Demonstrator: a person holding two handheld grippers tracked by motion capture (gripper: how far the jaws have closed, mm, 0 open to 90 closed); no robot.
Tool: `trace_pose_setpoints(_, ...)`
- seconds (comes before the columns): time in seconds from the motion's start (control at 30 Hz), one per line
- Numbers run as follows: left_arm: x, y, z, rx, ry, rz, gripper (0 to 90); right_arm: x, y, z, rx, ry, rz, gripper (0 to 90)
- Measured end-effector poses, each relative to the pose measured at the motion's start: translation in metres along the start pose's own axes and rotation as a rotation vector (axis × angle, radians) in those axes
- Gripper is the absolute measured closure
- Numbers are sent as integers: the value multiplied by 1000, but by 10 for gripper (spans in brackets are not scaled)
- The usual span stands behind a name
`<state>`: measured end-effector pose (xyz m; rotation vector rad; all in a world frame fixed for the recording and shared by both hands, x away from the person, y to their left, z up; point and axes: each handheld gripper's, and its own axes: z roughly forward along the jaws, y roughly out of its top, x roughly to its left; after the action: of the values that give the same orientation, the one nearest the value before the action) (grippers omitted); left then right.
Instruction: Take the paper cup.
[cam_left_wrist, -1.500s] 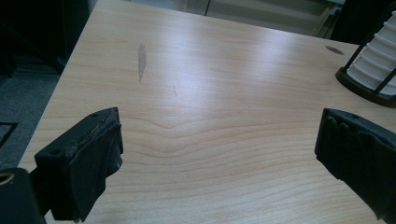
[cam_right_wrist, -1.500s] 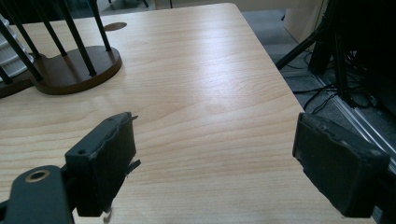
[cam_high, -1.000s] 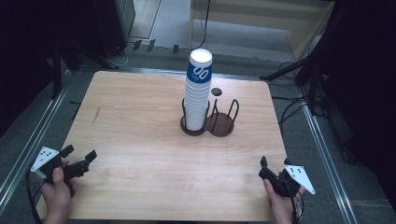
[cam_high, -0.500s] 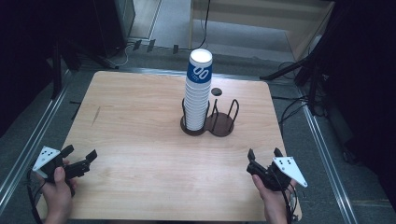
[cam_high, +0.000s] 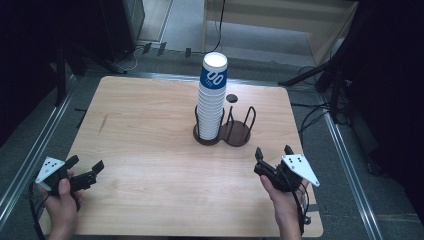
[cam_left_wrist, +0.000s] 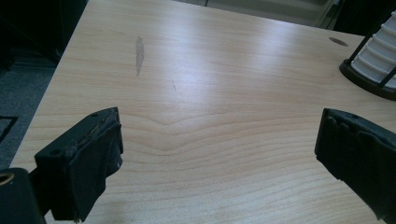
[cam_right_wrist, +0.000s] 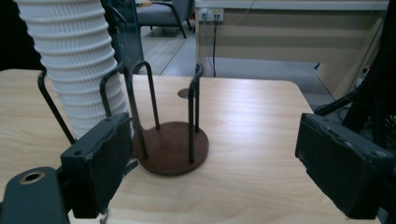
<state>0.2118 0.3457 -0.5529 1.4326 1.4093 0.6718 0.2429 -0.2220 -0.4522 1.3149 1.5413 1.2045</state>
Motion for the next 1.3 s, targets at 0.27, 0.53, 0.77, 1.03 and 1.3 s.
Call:
trace_pose_setpoints(0.27, 0, 0, 1, 8, 4, -1, 17, 26, 23, 16, -14, 44, -33, 117)
trace_pose_setpoints(0.53, 0, 0, 1, 7, 7, -8, 17, 49, 41, 30, -24, 82, -24, 93)
trace_pose_setpoints(0.77, -1, 0, 1, 11, 13, 4, 17, 66, 53, 38, -19, 96, -31, 72)
trace_pose_setpoints(1.03, 0, 1, 2, 12, 7, -1, 18, 81, 65, 48, -31, 107, -23, 69)
trace_pose_setpoints(1.3, -2, 1, 2, 14, 8, 20, 17, 93, 73, 61, -43, 114, -25, 69)
